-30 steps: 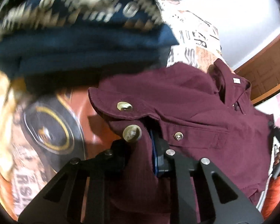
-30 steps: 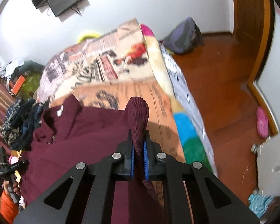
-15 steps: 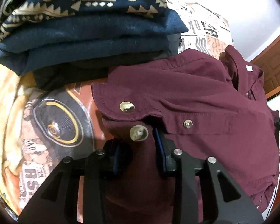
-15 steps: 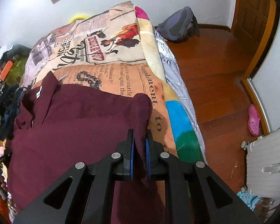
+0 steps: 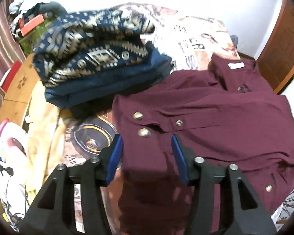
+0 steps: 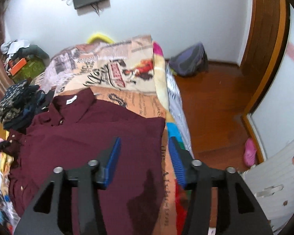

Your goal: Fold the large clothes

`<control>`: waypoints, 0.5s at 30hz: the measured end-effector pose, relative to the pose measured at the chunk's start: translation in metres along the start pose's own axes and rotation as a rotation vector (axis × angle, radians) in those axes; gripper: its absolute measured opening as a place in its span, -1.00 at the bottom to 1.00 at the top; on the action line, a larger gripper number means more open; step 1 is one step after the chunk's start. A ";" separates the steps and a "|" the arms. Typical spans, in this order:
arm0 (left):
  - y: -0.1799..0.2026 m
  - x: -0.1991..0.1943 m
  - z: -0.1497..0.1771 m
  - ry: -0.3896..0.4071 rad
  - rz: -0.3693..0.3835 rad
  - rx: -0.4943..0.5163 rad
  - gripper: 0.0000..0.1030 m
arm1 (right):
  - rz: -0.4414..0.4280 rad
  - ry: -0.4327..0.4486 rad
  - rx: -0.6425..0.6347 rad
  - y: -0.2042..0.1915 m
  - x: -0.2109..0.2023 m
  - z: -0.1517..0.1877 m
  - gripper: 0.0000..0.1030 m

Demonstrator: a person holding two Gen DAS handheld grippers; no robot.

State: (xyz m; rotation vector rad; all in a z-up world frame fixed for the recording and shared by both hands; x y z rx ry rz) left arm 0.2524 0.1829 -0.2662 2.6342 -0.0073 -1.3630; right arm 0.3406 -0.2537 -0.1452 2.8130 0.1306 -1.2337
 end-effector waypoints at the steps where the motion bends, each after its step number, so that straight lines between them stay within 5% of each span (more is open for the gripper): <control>1: 0.002 -0.006 -0.001 0.009 0.004 0.003 0.16 | 0.004 0.015 -0.010 0.000 -0.009 0.002 0.01; 9: 0.001 -0.046 0.021 0.042 0.008 0.020 0.31 | 0.011 0.036 -0.021 -0.004 -0.044 0.032 0.11; 15: -0.008 -0.043 0.062 -0.010 0.032 -0.036 0.31 | 0.029 -0.014 -0.009 -0.011 -0.042 0.072 0.11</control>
Point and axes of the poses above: each gripper's, at about its wrist camera, not at the fingertips, and x roughly the way its jaws point, y to its right, z to its underside, the point moved 10 cm from there along x, roughly the way its jaws point, and after that the axes turned 11 degrees about z, right-handed, at the moved point
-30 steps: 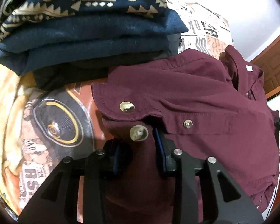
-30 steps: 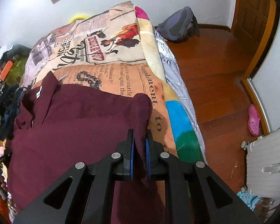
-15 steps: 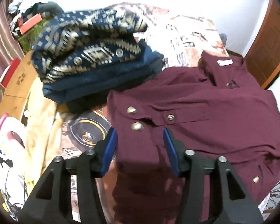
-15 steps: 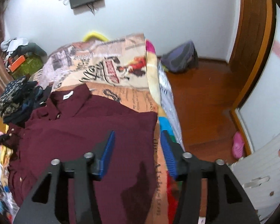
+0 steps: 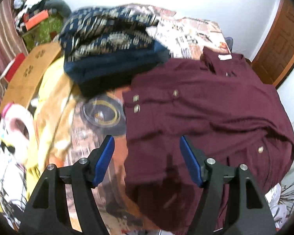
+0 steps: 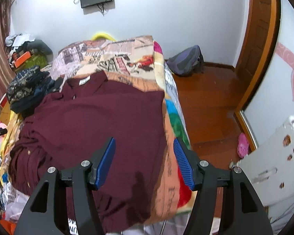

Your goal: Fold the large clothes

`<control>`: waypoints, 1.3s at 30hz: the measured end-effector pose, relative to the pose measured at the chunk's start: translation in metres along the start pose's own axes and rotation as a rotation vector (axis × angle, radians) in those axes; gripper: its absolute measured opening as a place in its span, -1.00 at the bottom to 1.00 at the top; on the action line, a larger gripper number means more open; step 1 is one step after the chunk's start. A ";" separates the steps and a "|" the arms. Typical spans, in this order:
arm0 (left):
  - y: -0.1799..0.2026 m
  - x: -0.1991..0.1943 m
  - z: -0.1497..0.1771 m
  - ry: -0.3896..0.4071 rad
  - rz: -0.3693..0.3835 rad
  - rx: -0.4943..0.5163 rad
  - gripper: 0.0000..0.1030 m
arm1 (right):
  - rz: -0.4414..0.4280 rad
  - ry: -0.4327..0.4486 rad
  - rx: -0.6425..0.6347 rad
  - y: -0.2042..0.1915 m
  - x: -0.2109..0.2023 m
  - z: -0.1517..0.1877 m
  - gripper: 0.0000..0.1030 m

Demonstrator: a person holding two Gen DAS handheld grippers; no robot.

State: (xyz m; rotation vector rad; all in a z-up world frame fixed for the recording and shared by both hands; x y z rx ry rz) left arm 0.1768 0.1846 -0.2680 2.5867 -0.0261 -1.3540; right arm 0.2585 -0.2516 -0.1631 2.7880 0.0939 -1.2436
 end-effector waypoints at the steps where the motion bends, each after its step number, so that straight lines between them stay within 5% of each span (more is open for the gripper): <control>1: -0.003 0.003 0.008 -0.013 0.003 -0.015 0.31 | 0.002 -0.011 0.003 0.000 -0.002 0.007 0.11; 8: -0.019 0.019 0.063 -0.092 0.048 -0.147 0.31 | -0.001 -0.131 0.031 -0.010 0.010 0.061 0.11; 14: -0.008 0.028 0.102 -0.162 0.172 -0.241 0.32 | -0.027 -0.222 0.089 -0.014 0.019 0.099 0.11; 21: 0.008 0.043 0.121 -0.187 0.279 -0.374 0.32 | -0.190 -0.310 0.207 -0.034 0.029 0.124 0.14; 24: 0.016 0.041 0.124 -0.174 0.425 -0.477 0.32 | -0.261 -0.339 0.231 -0.049 0.032 0.131 0.14; 27: 0.028 0.036 0.125 -0.169 0.441 -0.427 0.29 | -0.252 -0.314 0.211 -0.058 0.027 0.129 -0.04; 31: 0.046 0.027 0.112 -0.154 0.447 -0.337 -0.34 | -0.264 -0.253 0.222 -0.057 0.013 0.111 -0.68; 34: 0.053 0.015 0.095 -0.117 0.420 -0.259 -0.76 | -0.311 -0.195 0.252 -0.058 0.004 0.094 -0.76; 39: 0.074 -0.021 0.044 0.016 0.444 -0.170 -0.88 | -0.341 -0.120 0.222 -0.066 -0.011 0.057 -0.80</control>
Point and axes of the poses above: each gripper's, at about its wrist camera, not at the fingertips, and x roughly the way its jaws point, y to its right, z to its underside, the point moved 10 cm from there along x, roughly the way its jaws point, and after that the axes turned 11 degrees about z, right-handed, at the moved point
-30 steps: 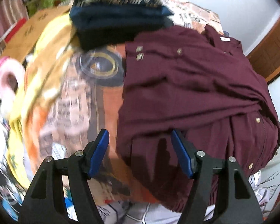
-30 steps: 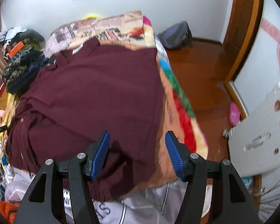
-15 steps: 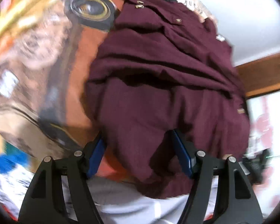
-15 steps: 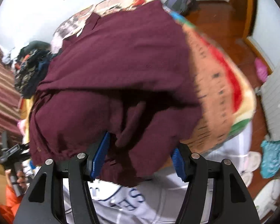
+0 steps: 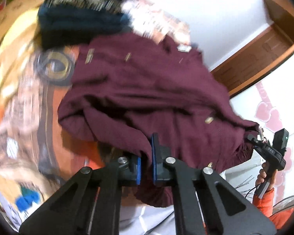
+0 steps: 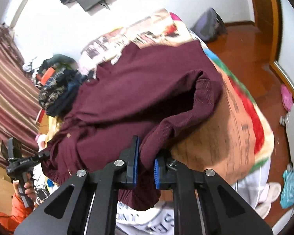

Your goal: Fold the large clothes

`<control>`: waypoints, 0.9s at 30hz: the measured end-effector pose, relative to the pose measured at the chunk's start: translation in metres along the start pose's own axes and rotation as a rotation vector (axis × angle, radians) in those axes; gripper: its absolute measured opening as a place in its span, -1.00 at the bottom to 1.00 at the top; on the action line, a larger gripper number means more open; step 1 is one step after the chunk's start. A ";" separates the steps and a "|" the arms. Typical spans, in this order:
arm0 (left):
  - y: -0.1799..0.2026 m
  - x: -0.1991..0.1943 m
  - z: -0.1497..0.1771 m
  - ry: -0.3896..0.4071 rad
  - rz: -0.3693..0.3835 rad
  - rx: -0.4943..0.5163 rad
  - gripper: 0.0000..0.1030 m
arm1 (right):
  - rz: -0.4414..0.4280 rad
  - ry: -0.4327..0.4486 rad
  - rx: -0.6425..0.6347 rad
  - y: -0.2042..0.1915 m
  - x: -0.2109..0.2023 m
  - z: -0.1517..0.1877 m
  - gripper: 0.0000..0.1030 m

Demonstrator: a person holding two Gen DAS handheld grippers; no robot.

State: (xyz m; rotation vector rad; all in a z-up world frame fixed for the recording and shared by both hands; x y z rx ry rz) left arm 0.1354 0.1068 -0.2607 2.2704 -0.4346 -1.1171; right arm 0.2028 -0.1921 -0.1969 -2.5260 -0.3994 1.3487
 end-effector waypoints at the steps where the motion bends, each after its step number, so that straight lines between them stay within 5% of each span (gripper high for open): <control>1: 0.005 -0.004 -0.011 0.018 0.011 0.014 -0.89 | -0.014 0.013 -0.003 -0.005 -0.002 -0.009 -0.81; 9: 0.050 -0.036 -0.116 0.196 0.126 0.106 -0.92 | -0.071 0.191 -0.028 -0.028 -0.015 -0.109 -0.83; 16: 0.027 -0.010 -0.196 0.285 0.005 0.102 -0.92 | 0.002 0.258 -0.040 -0.025 0.018 -0.180 -0.83; 21: -0.014 0.031 -0.223 0.252 -0.112 0.064 -0.92 | 0.066 0.201 0.012 0.003 0.066 -0.202 -0.83; 27: -0.056 0.097 -0.222 0.115 -0.226 0.070 -0.92 | 0.121 0.078 0.051 0.028 0.123 -0.197 -0.83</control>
Point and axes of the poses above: each gripper's, at about its wrist camera, not at the fingertips, and x roughly the way its jaws point, y to its right, z to its underside, the point moved 10 cm from there along x, roughly the way its jaws point, and after that the axes turned 11 degrees about z, right-handed, at the moved point
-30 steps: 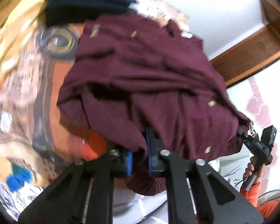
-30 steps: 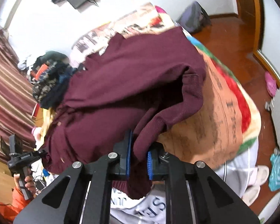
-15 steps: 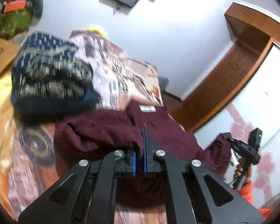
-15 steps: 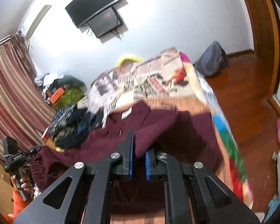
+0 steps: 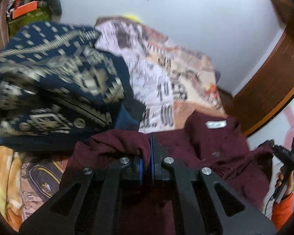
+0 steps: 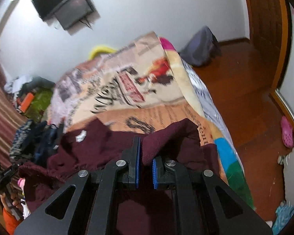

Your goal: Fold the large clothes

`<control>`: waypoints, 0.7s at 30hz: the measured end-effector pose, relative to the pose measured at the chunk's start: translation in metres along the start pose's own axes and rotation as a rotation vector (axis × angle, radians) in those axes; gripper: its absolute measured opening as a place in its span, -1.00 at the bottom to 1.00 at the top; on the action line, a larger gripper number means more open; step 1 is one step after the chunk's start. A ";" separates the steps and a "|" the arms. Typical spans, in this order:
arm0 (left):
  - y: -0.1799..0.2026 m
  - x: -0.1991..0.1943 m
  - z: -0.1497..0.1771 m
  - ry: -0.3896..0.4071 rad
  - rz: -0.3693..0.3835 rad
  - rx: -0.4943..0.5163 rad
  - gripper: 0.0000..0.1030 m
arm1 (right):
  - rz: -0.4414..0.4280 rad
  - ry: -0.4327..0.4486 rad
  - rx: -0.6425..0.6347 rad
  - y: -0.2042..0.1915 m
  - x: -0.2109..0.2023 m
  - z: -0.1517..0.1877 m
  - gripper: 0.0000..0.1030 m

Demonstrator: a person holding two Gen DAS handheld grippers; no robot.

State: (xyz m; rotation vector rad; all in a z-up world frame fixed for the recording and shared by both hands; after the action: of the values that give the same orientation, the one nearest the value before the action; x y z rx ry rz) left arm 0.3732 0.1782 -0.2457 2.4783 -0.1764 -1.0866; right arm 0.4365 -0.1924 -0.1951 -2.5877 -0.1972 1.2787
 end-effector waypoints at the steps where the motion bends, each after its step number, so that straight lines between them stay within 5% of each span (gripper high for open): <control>1: -0.002 0.008 0.004 -0.025 -0.012 0.006 -0.92 | 0.006 -0.015 0.004 0.002 0.006 0.001 -0.83; 11: 0.010 0.019 0.009 -0.095 -0.075 0.074 -0.74 | 0.071 -0.068 -0.069 -0.003 0.010 0.009 -0.76; 15: 0.026 0.002 0.008 -0.081 -0.066 0.092 -0.56 | 0.090 -0.076 -0.103 -0.011 -0.006 0.009 -0.58; 19: 0.048 -0.014 0.011 -0.061 -0.038 0.122 0.17 | 0.129 -0.048 -0.155 -0.019 -0.026 0.011 -0.19; 21: 0.060 -0.026 0.010 -0.024 -0.042 0.161 0.29 | 0.140 -0.023 -0.182 -0.025 -0.036 0.014 0.02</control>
State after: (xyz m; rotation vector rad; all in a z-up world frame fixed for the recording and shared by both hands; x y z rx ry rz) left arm 0.3513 0.1276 -0.2084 2.6224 -0.2288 -1.1612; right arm 0.4033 -0.1745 -0.1690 -2.7843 -0.1446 1.3984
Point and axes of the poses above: each gripper's, at about its wrist camera, not at the fingertips, and x roughly the way its jaws point, y to its right, z to its underside, the point moved 10 cm from there along x, roughly the way its jaws point, and after that the axes turned 11 degrees about z, right-handed, at the moved point
